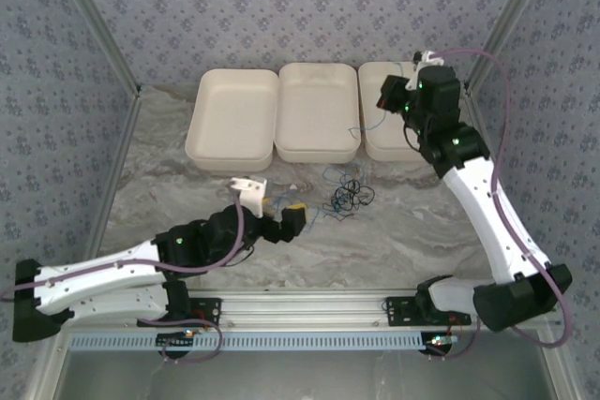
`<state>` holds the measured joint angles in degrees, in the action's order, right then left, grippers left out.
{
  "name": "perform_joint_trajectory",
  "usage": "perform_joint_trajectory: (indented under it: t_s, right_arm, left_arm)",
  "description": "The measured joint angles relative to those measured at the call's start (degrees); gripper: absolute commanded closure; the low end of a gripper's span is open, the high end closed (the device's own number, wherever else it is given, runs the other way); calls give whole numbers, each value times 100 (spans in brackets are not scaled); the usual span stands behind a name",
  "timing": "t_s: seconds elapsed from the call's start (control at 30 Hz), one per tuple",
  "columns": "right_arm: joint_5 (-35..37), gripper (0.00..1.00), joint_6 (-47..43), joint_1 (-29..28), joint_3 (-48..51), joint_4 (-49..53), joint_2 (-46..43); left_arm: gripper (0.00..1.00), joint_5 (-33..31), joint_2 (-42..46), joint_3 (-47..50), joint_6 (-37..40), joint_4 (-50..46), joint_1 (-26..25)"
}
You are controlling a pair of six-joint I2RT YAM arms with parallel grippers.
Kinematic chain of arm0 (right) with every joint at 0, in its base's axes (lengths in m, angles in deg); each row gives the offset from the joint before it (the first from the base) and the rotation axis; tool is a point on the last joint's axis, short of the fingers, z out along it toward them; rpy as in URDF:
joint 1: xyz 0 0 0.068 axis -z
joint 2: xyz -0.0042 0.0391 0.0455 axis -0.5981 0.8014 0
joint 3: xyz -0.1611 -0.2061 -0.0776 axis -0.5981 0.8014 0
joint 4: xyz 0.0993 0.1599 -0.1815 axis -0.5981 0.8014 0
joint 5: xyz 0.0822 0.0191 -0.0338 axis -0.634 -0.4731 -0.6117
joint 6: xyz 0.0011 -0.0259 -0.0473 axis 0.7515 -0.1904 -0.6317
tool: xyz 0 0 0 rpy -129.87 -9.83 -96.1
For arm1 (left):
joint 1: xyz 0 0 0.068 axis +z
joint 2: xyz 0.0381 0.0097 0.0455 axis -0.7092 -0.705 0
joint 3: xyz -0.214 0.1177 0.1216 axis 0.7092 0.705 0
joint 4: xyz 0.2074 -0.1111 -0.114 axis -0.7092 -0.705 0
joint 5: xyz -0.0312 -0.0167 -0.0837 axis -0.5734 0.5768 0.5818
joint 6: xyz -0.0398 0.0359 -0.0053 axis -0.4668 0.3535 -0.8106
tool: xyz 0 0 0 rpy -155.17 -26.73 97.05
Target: Untangle the cables
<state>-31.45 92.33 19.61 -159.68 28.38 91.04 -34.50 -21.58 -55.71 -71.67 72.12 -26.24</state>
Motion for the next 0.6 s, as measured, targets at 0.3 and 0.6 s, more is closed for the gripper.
perform_joint_trajectory:
  t_s: [0.3, 0.6]
  right_arm:
    - [531, 100, 4, 992, -1248, 890, 2323]
    - [232, 51, -24, 1475, -3724, 1941, 5257]
  left_arm:
    - [5, -225, 1635, 774, -1110, -1626, 780]
    - [5, -39, 2164, 817, -1340, -2334, 1226]
